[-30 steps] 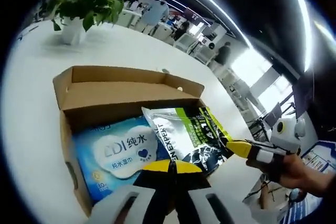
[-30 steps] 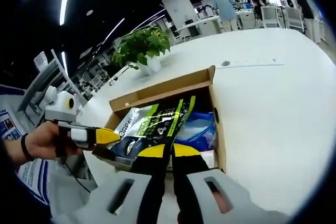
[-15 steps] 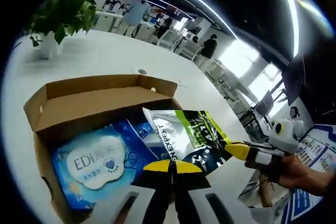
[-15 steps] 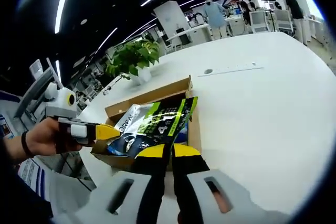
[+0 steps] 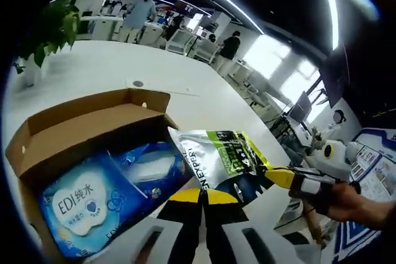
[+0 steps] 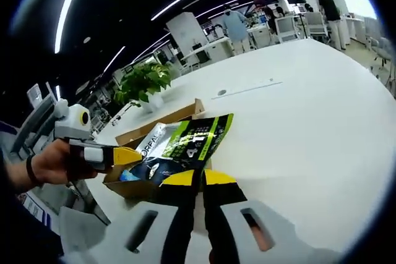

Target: Operate the shoe box by opening the lid, removing the specified soft item, and placing it in the target area until the item is outside and the box remains undamaged.

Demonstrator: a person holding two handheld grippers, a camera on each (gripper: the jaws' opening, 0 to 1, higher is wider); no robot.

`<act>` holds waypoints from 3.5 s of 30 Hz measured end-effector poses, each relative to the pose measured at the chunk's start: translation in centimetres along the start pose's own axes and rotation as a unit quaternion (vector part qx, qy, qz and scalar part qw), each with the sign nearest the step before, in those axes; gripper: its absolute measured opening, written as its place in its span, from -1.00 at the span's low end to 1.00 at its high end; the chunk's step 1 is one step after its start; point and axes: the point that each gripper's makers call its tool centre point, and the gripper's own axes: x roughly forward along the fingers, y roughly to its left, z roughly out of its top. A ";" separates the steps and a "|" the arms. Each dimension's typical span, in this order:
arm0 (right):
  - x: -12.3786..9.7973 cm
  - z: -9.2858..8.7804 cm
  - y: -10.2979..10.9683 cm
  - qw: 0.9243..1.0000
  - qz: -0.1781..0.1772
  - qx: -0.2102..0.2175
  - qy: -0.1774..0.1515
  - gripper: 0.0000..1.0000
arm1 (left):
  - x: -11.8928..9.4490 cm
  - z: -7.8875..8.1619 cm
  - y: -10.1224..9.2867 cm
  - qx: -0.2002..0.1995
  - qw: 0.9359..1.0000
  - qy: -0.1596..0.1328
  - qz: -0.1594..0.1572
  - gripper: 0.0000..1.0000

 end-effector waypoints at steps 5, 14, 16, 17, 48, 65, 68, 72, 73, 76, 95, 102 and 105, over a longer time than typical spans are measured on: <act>-1.3 -0.2 -1.0 1.000 -0.010 0.008 -0.006 -0.96 | 1.0 -0.2 -1.5 0.010 1.000 0.007 -0.012 -1.00; -3.8 -0.6 -2.9 0.999 -0.030 0.022 -0.018 -0.96 | 2.6 -0.7 -3.6 0.029 0.999 0.023 -0.030 -1.00; -4.3 -0.7 -3.2 0.999 -0.034 0.024 -0.020 -0.96 | 3.0 -0.7 -4.1 0.034 0.998 0.027 -0.034 -1.00; -4.6 -0.8 -3.5 0.999 -0.036 0.027 -0.022 -0.96 | 3.3 -0.7 -4.3 0.038 0.998 0.029 -0.036 -1.00; -8.0 -0.7 -11.0 0.994 -0.078 0.069 -0.033 -0.97 | 9.7 -1.3 -9.4 0.090 0.991 0.076 -0.062 -0.99; -3.8 2.1 -15.7 0.995 -0.081 0.059 -0.004 -0.99 | 14.7 1.2 -7.7 0.123 0.988 0.088 -0.022 -0.99; -3.1 1.8 -16.3 0.995 -0.083 0.060 0.004 -0.99 | 15.5 1.0 -7.3 0.131 0.986 0.097 -0.015 -0.99; -2.5 1.3 -17.3 0.994 -0.088 0.070 0.011 -1.00 | 16.4 0.6 -6.9 0.133 0.985 0.108 -0.010 -0.98; -2.4 1.1 -17.4 0.993 -0.089 0.073 0.013 -1.00 | 16.6 0.6 -6.8 0.133 0.985 0.110 -0.009 -0.98; -2.0 0.7 -17.9 0.993 -0.092 0.075 0.020 -1.00 | 17.3 0.2 -6.4 0.137 0.984 0.118 -0.003 -0.98; -0.5 -1.5 -20.1 0.990 -0.102 0.081 0.061 -1.00 | 19.6 -3.1 -4.9 0.135 0.974 0.178 0.025 -0.97; 0.0 -2.7 -20.4 0.988 -0.108 0.069 0.083 -1.00 | 20.3 -4.0 -4.3 0.132 0.969 0.204 0.044 -0.97; 0.0 -2.9 -20.7 0.987 -0.111 0.073 0.084 -1.00 | 20.4 -4.4 -4.2 0.130 0.968 0.210 0.049 -0.96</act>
